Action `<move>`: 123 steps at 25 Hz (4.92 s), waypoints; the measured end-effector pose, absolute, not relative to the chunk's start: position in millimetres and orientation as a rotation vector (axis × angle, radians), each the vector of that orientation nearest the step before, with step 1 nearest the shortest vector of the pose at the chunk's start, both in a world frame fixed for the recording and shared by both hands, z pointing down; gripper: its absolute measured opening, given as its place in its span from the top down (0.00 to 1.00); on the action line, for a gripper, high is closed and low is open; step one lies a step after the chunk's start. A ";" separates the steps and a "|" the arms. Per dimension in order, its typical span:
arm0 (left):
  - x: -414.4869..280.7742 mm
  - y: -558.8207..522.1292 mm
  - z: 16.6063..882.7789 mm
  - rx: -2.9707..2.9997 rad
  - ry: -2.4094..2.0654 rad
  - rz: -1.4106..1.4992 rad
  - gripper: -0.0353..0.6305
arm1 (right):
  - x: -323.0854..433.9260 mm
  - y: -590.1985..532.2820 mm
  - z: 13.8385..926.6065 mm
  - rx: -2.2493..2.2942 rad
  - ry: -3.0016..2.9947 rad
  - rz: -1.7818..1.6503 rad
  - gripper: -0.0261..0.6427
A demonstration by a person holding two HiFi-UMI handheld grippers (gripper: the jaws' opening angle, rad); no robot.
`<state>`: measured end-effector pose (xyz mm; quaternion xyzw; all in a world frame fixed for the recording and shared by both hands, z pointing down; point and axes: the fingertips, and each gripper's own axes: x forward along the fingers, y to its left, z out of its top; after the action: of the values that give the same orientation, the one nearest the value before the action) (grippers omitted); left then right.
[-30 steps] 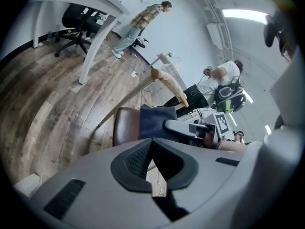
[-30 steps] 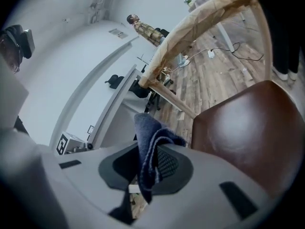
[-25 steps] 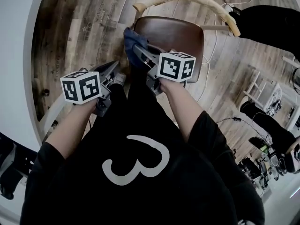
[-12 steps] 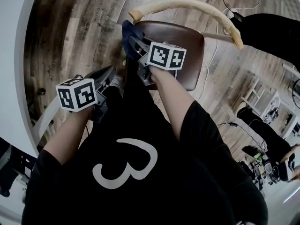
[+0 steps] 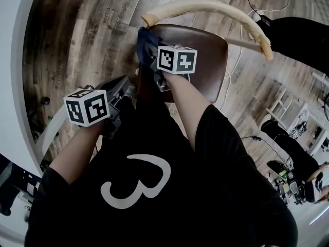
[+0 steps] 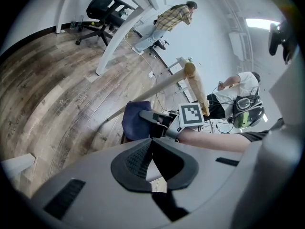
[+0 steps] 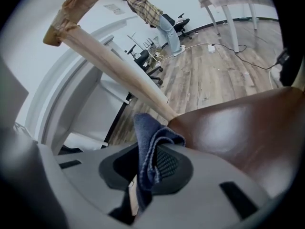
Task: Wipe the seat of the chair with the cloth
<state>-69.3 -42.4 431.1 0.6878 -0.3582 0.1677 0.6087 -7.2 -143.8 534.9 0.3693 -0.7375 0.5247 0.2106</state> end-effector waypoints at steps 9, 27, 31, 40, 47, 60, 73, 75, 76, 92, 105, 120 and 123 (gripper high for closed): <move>-73.9 -36.2 437.8 1.582 -0.829 0.411 0.93 | 1.3 -147.6 549.3 1.044 -2.014 1.311 0.88; -69.7 -38.2 438.8 1.569 -0.849 0.403 0.93 | 27.2 -150.4 551.9 1.074 -1.982 1.209 0.88; -63.7 -38.5 439.7 1.564 -0.847 0.403 0.93 | 39.7 -150.8 552.6 1.085 -1.972 1.191 0.88; -45.0 -33.5 448.3 1.554 -0.821 0.420 0.93 | 72.3 -145.4 555.1 1.101 -1.936 1.151 0.88; -31.7 -36.6 457.8 1.535 -0.825 0.423 0.93 | 110.6 -139.7 556.5 1.131 -1.885 1.151 0.88; -21.4 -32.9 483.4 1.474 -0.837 0.412 0.93 | 184.7 -137.8 562.4 1.189 -1.833 1.072 0.88; -33.2 -44.4 505.4 1.437 -0.872 0.369 0.93 | 283.0 -125.9 560.8 1.293 -1.726 0.982 0.88; -37.9 -45.2 510.2 1.422 -0.887 0.362 0.93 | 300.8 -125.9 562.0 1.310 -1.704 0.971 0.88; -39.3 -45.1 512.1 1.415 -0.893 0.360 0.93 | 309.4 -126.4 562.1 1.323 -1.692 0.967 0.88; -26.7 -31.6 515.0 1.413 -0.859 0.348 0.93 | 339.6 -125.5 559.9 1.385 -1.672 0.908 0.88; -92.1 -11.1 502.6 1.430 -0.898 0.327 0.93 | 263.1 -111.6 476.2 1.631 -1.869 1.004 0.88; -129.8 30.4 500.6 1.369 -0.915 0.231 0.93 | 53.6 -80.8 468.3 1.276 -2.138 1.147 0.88; -130.8 38.9 506.7 1.360 -0.903 0.230 0.93 | 20.9 -72.3 477.3 1.206 -2.154 1.207 0.88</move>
<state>-130.8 38.9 506.7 0.6056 -0.4020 0.1025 0.6791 20.9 -72.3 477.3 0.4303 -0.7688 0.4307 0.1956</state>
